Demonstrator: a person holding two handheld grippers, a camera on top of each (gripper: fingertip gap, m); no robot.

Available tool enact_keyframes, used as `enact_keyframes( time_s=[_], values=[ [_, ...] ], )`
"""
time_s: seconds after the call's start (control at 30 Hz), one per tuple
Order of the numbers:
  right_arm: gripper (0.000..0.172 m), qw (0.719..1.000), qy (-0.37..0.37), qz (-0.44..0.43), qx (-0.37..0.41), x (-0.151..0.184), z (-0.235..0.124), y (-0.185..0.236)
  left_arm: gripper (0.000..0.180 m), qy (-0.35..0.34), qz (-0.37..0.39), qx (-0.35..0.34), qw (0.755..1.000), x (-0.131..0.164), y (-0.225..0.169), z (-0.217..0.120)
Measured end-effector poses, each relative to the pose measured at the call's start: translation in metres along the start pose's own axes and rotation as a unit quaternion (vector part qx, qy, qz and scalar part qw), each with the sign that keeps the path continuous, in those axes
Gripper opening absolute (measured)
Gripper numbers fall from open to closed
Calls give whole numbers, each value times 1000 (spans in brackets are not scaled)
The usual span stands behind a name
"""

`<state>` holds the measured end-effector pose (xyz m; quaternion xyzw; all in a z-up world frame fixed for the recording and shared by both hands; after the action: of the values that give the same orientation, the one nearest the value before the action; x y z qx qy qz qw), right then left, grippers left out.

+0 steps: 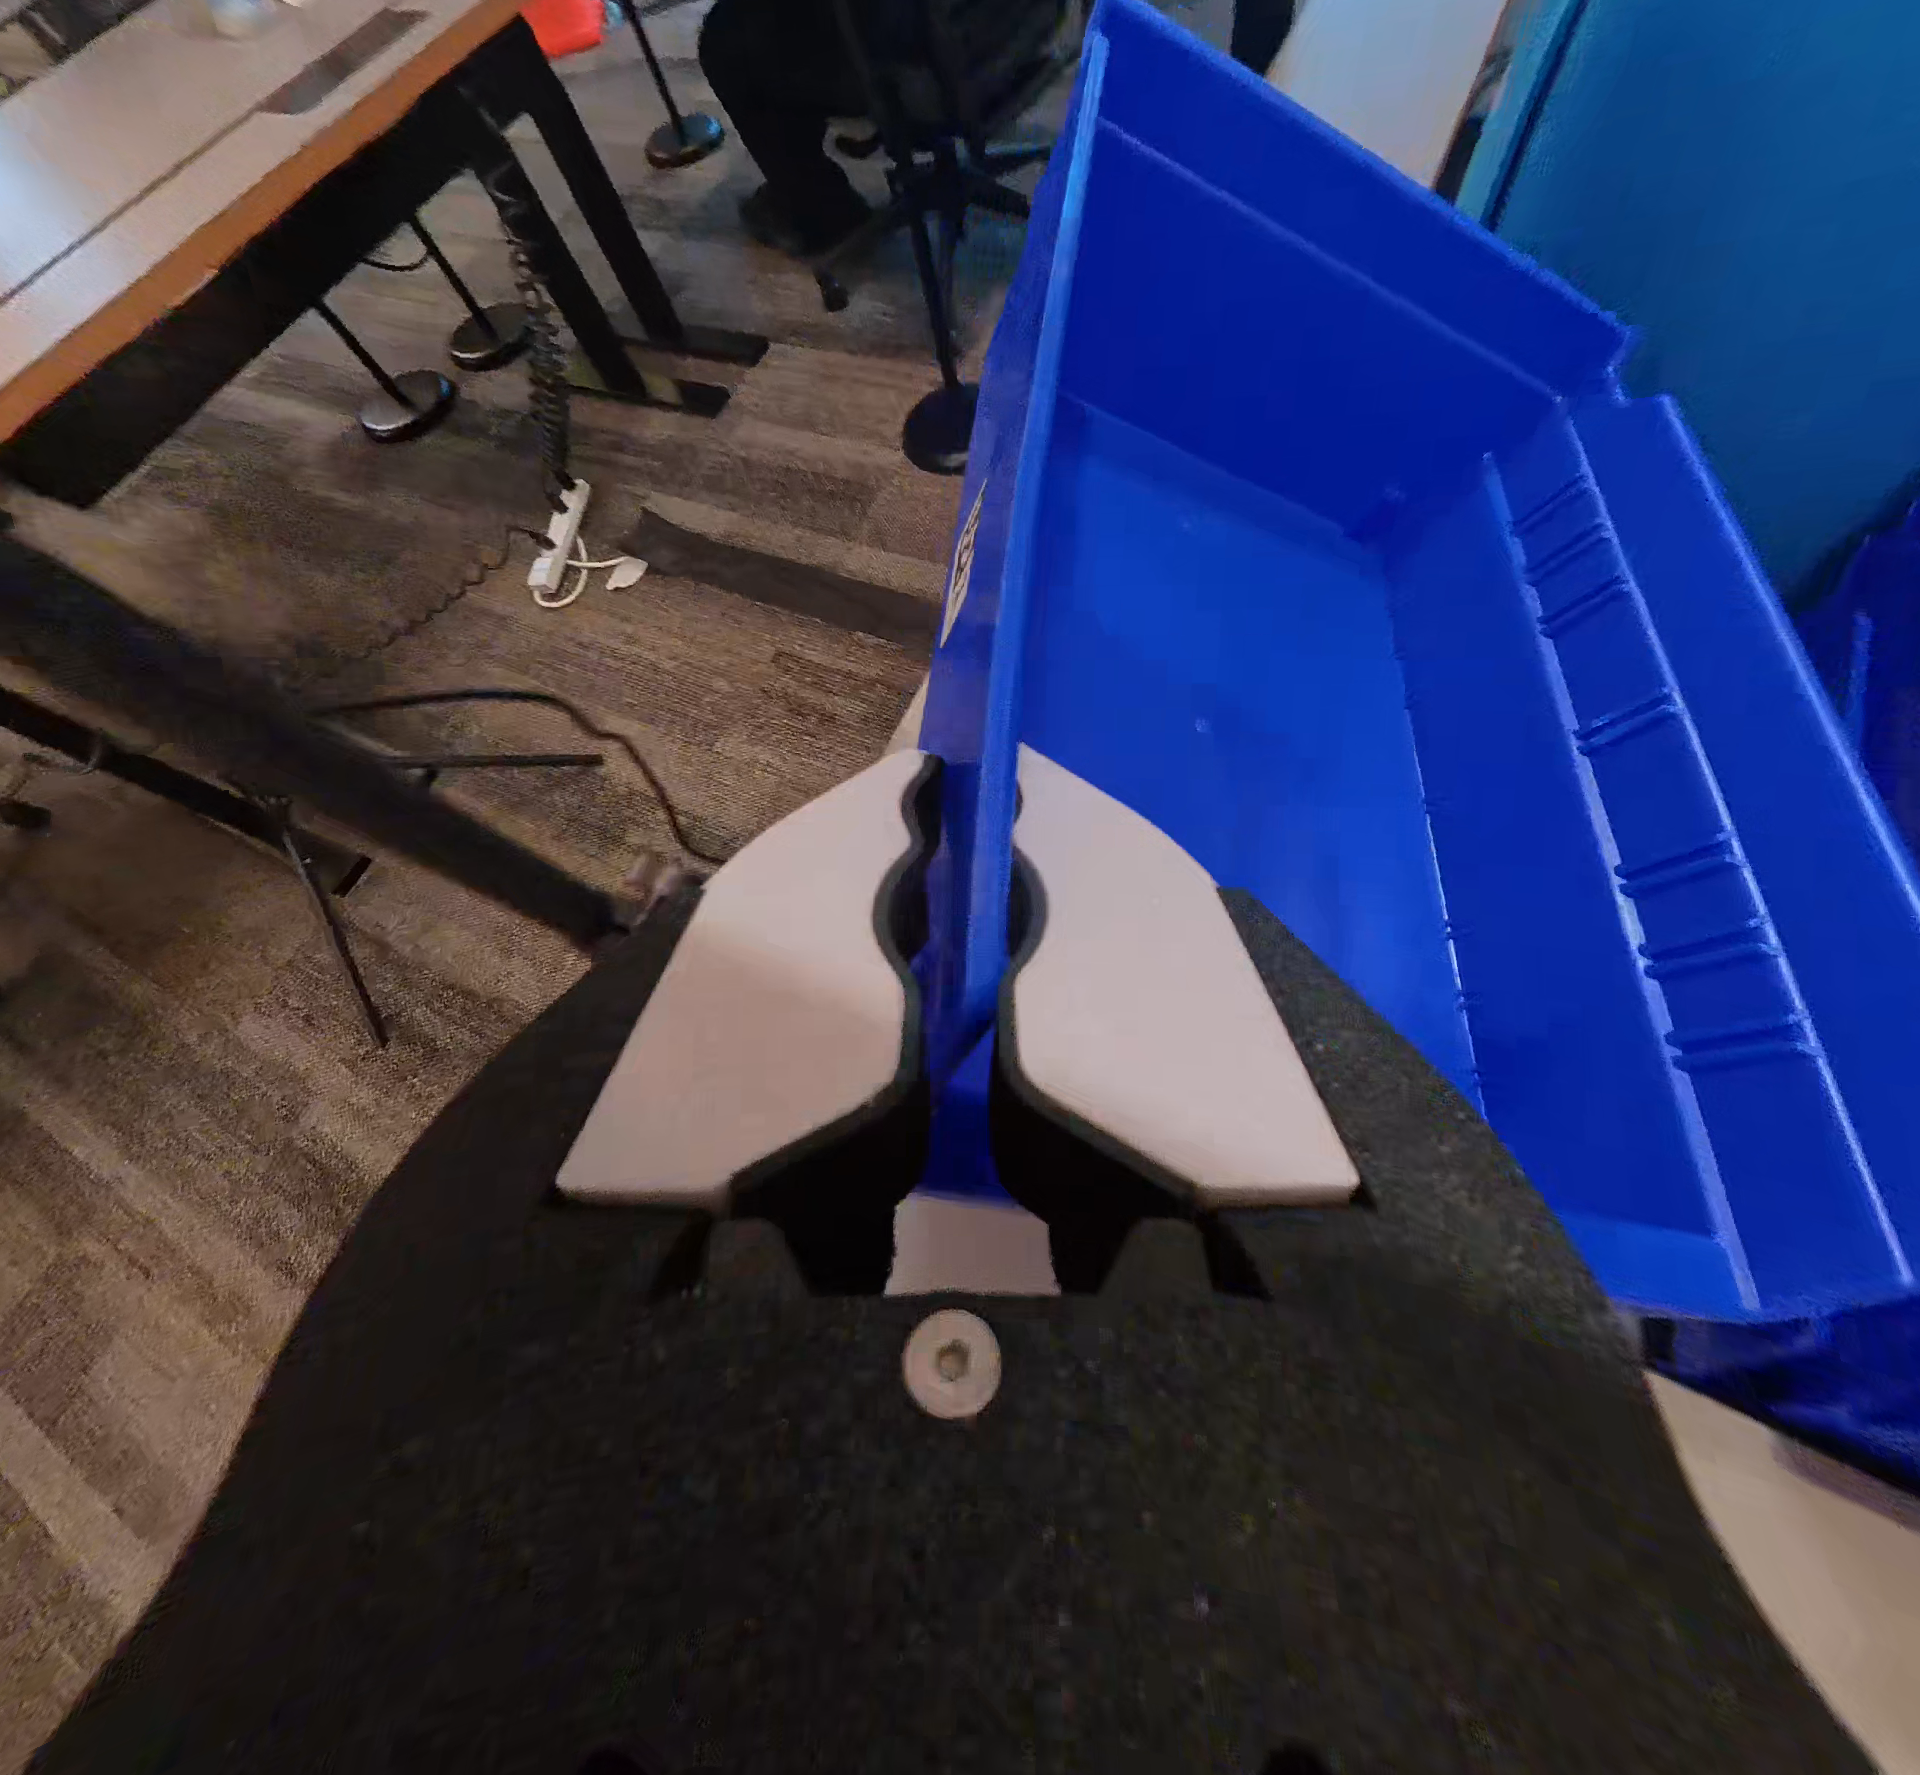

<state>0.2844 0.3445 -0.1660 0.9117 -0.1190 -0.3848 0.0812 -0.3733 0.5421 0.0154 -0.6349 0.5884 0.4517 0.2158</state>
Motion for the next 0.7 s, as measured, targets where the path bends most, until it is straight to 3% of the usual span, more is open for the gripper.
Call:
enact_keyframes(
  time_s=[0.2,0.33,0.47,0.53,0.7],
  values=[
    [60,999,17,29,2,7,4,-4,9,25,20,86,996,12,-17,74],
    [60,999,24,38,7,5,6,-12,8,48,92,140,985,32,-32,106],
    [60,999,25,36,11,-5,9,-21,8,71,93,155,981,46,-36,121],
    [60,999,25,28,13,-13,10,-24,25,77,102,139,982,47,-37,122],
    [60,1000,17,-2,24,-40,10,-32,41,52,91,165,981,33,-44,108]
  ],
)
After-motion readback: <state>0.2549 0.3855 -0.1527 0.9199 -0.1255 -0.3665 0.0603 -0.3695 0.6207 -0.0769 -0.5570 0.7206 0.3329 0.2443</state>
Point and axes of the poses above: each gripper's, where its closed fingertips meet, z out along the fingers, x out of its underside, y = z × x across the jaws, the point moved 9 cm from there along -z, back along the fingers, and after that the axes turned 6 degrees about z, right-handed, at the moved point
